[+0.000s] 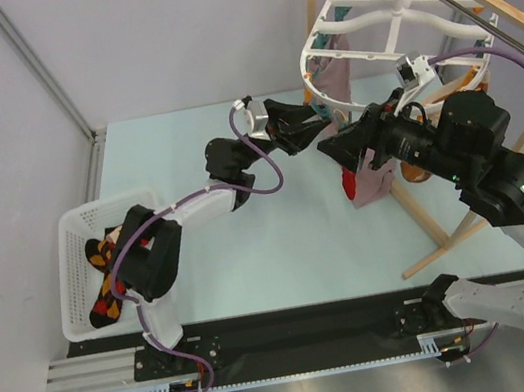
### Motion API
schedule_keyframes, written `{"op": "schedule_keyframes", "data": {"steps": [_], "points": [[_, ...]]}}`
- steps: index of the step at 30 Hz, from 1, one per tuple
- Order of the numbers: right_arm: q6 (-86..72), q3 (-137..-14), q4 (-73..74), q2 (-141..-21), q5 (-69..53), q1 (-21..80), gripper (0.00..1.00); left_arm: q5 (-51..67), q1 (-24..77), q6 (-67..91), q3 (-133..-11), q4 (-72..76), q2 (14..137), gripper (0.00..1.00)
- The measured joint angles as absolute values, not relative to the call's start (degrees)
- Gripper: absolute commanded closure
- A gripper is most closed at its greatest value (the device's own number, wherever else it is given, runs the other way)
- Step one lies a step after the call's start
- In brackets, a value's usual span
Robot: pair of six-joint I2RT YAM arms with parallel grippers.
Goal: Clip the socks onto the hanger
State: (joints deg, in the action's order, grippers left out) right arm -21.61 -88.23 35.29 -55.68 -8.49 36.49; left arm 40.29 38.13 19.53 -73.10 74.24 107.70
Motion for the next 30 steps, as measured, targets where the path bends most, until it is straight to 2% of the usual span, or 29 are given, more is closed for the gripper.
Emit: {"op": "schedule_keyframes", "data": {"steps": [7, 19, 24, 27, 29, 30], "points": [[-20.8, -88.71, 35.51, -56.29, -3.64, 41.87, 0.32, 40.32, 38.15, 20.99, -75.4, 74.17, 109.12, 0.56], [-19.16, -88.97, 35.75, -58.17, 3.2, 46.11, 0.32, 41.28, 38.79, 25.04, -77.82, 74.39, 113.4, 0.55], [-18.72, -88.97, 35.73, -58.28, 4.45, 46.76, 0.31, 42.61, 39.22, 28.6, -78.96, 74.72, 114.41, 0.59], [-18.39, -88.97, 35.75, -58.3, 5.13, 47.11, 0.31, 42.94, 39.33, 29.78, -78.98, 74.7, 115.04, 0.65], [-18.37, -88.97, 35.73, -58.3, 5.61, 47.37, 0.32, 43.22, 39.44, 30.09, -78.98, 74.54, 115.2, 0.7], [-18.37, -88.97, 35.73, -58.3, 5.8, 47.57, 0.32, 43.27, 39.51, 30.13, -78.98, 74.46, 115.2, 0.77]]}}
